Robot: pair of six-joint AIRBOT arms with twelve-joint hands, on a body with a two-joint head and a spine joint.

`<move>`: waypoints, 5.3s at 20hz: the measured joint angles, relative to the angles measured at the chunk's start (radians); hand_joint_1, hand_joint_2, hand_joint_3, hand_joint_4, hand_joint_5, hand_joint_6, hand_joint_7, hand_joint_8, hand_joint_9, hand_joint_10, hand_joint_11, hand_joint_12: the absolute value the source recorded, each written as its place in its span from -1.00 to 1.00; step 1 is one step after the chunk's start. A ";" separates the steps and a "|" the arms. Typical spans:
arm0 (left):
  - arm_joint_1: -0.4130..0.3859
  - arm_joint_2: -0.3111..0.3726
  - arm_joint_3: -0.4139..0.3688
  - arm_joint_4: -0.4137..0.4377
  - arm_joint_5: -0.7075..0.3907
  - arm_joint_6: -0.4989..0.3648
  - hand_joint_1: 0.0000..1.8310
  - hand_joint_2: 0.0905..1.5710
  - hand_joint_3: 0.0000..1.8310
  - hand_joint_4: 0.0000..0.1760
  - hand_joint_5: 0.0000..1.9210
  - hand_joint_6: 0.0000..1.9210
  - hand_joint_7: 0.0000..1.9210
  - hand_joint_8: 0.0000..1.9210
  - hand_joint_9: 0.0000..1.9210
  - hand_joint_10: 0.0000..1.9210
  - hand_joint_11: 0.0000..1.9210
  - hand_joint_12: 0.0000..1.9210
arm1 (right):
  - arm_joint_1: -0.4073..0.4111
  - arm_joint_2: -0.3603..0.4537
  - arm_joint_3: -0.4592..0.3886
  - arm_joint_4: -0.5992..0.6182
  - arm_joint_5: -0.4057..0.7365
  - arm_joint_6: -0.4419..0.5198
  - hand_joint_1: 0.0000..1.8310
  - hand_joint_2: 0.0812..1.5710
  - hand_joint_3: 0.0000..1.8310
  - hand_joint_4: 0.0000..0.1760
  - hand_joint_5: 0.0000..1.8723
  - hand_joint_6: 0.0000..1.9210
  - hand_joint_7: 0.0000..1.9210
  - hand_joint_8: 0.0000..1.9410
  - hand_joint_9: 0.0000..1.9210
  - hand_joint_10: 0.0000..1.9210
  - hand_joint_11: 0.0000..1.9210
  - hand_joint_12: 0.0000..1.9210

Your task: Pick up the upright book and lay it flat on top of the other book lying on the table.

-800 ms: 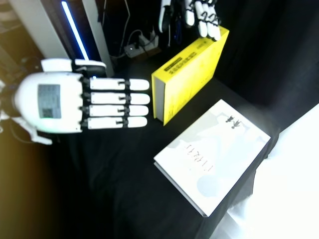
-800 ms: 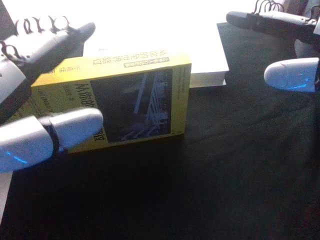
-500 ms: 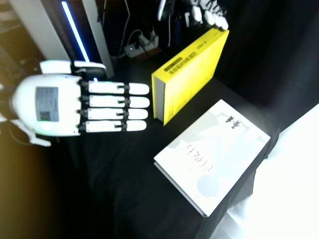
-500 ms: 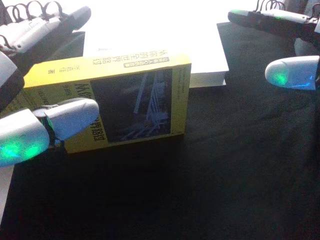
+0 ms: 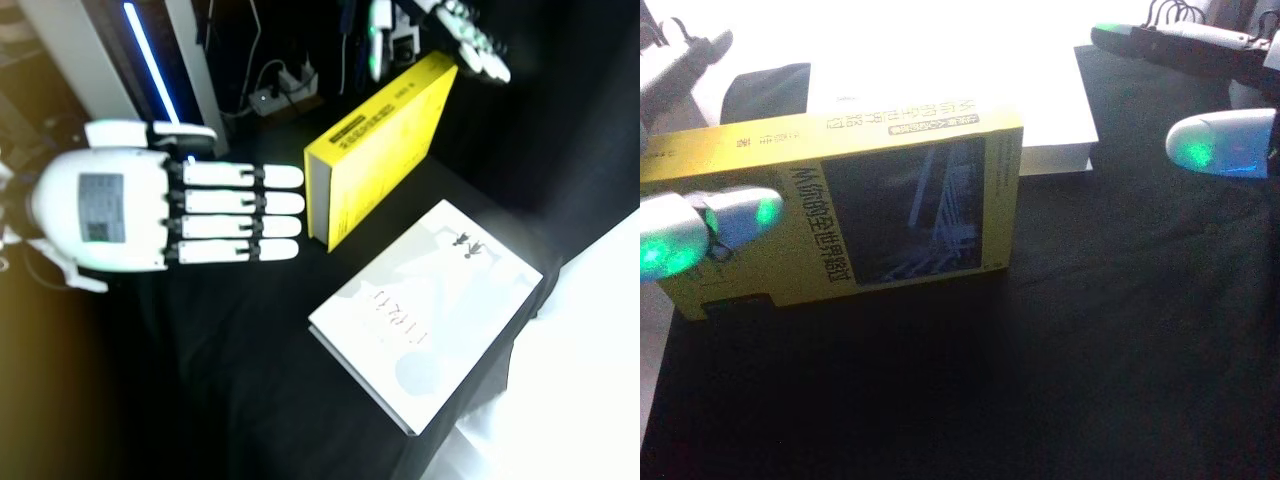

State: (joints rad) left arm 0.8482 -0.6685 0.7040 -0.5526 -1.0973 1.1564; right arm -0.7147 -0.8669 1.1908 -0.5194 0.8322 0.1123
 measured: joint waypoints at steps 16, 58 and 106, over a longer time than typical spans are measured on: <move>-0.098 -0.027 -0.025 0.179 -0.058 0.007 0.36 0.45 -1.00 -1.00 -0.15 0.04 0.02 0.32 0.20 0.41 0.09 0.76 | 0.171 -0.081 0.056 -0.053 0.157 0.034 -0.31 0.29 -1.00 -0.92 -1.00 -1.00 -1.00 -1.00 -1.00 -1.00 -1.00 -1.00; 0.154 -0.006 -0.149 0.238 -0.363 -0.001 -0.40 0.39 -0.96 1.00 -1.00 -1.00 -1.00 -1.00 -1.00 -1.00 -1.00 -1.00 | 0.441 -0.214 0.257 0.002 0.001 -0.187 0.30 0.61 -1.00 -1.00 -0.44 0.51 -0.13 0.48 -0.09 0.47 -0.23 0.83; 0.159 -0.053 -0.121 0.174 -0.372 0.000 -0.43 0.56 -1.00 0.56 -1.00 -1.00 -1.00 -1.00 -1.00 -1.00 -1.00 -1.00 | 0.312 -0.230 0.291 -0.449 -0.253 0.195 -0.70 0.25 -1.00 -0.84 -1.00 -1.00 -1.00 -1.00 -1.00 -1.00 -0.97 -0.98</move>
State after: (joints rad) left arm 1.0077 -0.7212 0.5827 -0.3790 -1.4693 1.1561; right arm -0.4023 -1.0973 1.4822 -0.9684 0.5789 0.3073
